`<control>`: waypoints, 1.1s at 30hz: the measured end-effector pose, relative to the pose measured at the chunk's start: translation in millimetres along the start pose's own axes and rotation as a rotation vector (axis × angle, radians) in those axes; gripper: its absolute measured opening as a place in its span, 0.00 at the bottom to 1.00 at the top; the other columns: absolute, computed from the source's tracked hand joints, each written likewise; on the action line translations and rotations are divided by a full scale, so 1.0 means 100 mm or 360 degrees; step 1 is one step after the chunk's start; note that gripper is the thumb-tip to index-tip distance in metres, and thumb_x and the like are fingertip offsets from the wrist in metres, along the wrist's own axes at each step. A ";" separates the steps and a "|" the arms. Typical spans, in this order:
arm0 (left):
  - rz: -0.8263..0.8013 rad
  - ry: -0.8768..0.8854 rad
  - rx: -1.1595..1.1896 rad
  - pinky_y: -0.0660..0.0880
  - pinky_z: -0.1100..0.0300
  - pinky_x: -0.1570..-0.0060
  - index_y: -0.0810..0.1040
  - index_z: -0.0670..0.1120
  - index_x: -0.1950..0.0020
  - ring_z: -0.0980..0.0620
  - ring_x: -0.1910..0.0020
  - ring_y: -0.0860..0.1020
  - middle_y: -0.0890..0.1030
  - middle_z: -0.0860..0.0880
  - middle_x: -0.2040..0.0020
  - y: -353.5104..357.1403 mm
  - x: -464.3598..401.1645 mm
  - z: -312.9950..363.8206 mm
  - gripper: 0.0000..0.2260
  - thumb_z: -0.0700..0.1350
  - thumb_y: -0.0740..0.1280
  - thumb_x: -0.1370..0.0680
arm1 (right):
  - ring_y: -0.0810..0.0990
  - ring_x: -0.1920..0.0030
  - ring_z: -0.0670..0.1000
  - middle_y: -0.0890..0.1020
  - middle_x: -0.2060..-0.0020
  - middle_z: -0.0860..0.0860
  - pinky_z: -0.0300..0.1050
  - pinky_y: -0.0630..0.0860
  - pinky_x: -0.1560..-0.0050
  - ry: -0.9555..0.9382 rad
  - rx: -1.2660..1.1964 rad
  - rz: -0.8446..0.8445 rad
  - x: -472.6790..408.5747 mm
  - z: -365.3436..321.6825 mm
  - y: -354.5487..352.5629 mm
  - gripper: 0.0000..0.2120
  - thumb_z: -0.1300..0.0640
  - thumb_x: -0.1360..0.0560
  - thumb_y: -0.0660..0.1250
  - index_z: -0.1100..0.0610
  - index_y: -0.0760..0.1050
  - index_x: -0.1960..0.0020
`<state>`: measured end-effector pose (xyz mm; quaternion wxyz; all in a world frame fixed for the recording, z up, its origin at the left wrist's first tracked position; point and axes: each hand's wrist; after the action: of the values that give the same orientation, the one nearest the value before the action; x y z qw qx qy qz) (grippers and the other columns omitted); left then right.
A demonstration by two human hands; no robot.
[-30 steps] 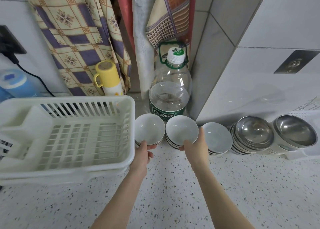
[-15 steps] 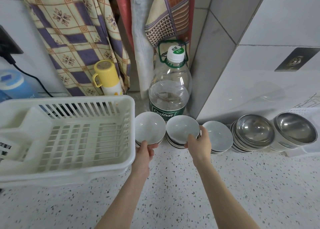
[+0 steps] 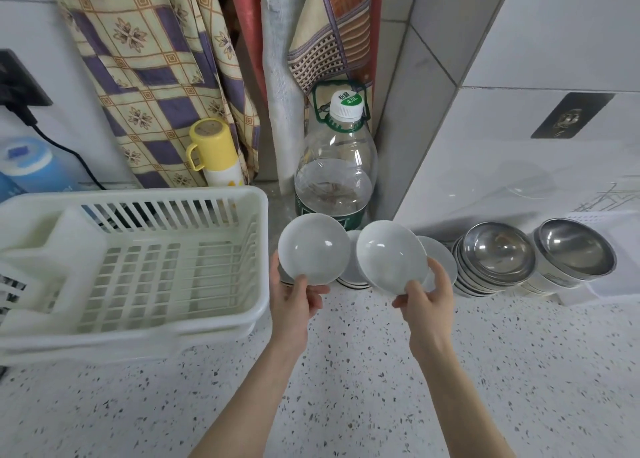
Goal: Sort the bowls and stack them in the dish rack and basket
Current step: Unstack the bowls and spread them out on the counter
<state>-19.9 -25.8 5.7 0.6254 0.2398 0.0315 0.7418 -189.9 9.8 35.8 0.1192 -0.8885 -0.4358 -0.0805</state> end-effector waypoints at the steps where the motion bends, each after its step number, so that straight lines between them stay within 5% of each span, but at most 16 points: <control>1: -0.0008 0.0007 -0.0028 0.67 0.64 0.77 0.68 0.67 0.32 0.50 0.70 0.78 0.84 0.49 0.65 0.00 0.04 -0.01 0.29 0.33 0.59 0.20 | 0.76 0.75 0.44 0.78 0.70 0.54 0.36 0.70 0.75 -0.0002 -0.0032 0.0006 0.04 0.01 -0.06 0.26 0.68 0.25 0.57 0.45 0.69 0.33; 7: -0.0059 -0.0044 -0.0236 0.67 0.65 0.78 0.63 0.67 0.29 0.53 0.77 0.73 0.83 0.39 0.66 -0.16 0.44 -0.15 0.28 0.36 0.59 0.19 | 0.76 0.73 0.46 0.80 0.65 0.57 0.35 0.70 0.75 0.0013 -0.0080 0.0035 0.36 0.22 -0.41 0.26 0.69 0.25 0.58 0.45 0.69 0.34; 16: 0.0166 -0.0239 -0.0437 0.72 0.62 0.74 0.63 0.71 0.33 0.53 0.75 0.77 0.84 0.40 0.67 -0.61 0.85 -0.45 0.29 0.36 0.58 0.19 | 0.81 0.71 0.46 0.81 0.74 0.52 0.45 0.75 0.68 0.0127 0.0301 -0.0091 0.68 0.71 -0.46 0.26 0.65 0.23 0.60 0.44 0.65 0.30; 33: 0.0199 -0.0299 -0.0459 0.70 0.65 0.78 0.61 0.63 0.26 0.52 0.74 0.79 0.85 0.38 0.64 -0.84 0.69 -0.57 0.29 0.34 0.57 0.19 | 0.82 0.65 0.52 0.83 0.67 0.56 0.45 0.77 0.68 0.0128 0.0459 -0.0218 0.56 0.86 -0.18 0.28 0.64 0.23 0.58 0.46 0.61 0.26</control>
<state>27.0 71.3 -52.1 0.6062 0.2173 -0.1486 0.7504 -167.0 86.9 -30.2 0.2570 -0.8264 -0.4974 -0.0605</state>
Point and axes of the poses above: each hand's wrist, its own x-axis away from the middle knuckle, its own y-axis out of the palm, z = x × y
